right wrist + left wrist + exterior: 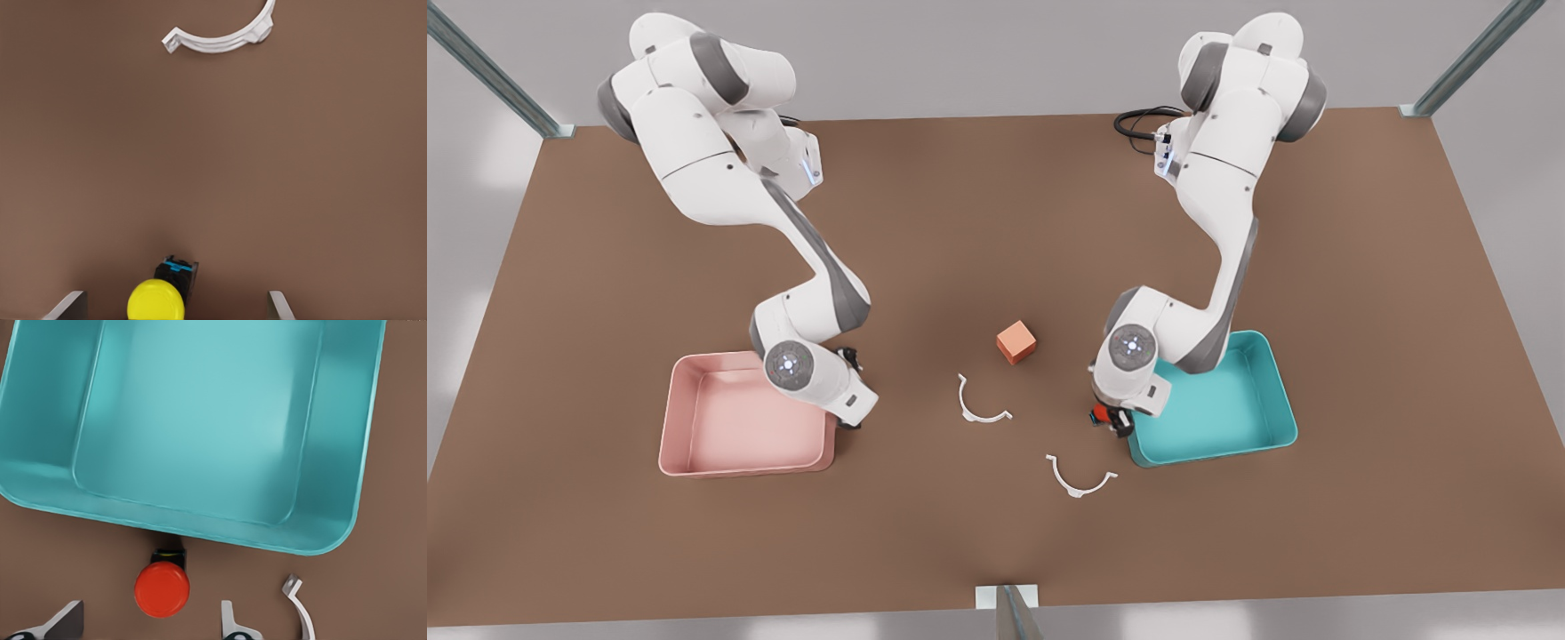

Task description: Place the red button in the blue storage box with the left arm, and place the yellow button in the pink storage box with the right arm

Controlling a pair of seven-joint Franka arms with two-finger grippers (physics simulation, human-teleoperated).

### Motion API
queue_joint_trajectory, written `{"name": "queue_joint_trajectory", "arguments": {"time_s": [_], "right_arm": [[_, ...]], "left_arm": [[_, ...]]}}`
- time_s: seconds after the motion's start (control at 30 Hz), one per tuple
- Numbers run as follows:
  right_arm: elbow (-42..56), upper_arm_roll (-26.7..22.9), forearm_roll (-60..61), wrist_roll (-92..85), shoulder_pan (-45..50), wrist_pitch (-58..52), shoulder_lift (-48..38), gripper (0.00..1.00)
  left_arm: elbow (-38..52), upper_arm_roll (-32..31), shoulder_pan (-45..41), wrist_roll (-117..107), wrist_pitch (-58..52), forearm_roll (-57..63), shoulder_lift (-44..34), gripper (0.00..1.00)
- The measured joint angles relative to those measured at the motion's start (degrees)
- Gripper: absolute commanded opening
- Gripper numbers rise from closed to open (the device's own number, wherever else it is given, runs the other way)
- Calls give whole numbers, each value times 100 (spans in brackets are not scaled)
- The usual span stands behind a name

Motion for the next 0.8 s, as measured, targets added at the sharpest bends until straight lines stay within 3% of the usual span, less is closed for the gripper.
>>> {"name": "queue_joint_trajectory", "arguments": {"time_s": [0.17, 0.5, 0.53, 0.57, 0.73, 0.8], "right_arm": [[-124, -72, -72, -235, -45, 213, 188, 100], [-1299, -14, -544, -49, -206, 803, -268, 100], [-1398, -14, -554, -10, -228, 935, -236, 100], [-1468, -14, -561, 27, -246, 1069, -189, 100], [-1733, 9, -578, 217, -249, 1581, -189, 100], [-1748, 12, -580, 284, -255, 1680, -257, 100]], "left_arm": [[52, -3, 7, -556, 223, 11, 262, 100], [46, -26, -25, -1297, 545, -3, 595, 99], [39, -26, -22, -1351, 561, -6, 607, 93], [35, -24, -20, -1401, 574, -9, 613, 78], [-1, -18, -9, -1614, 607, -2, 619, 74], [-25, -18, -8, -1684, 611, 0, 619, 67]]}}
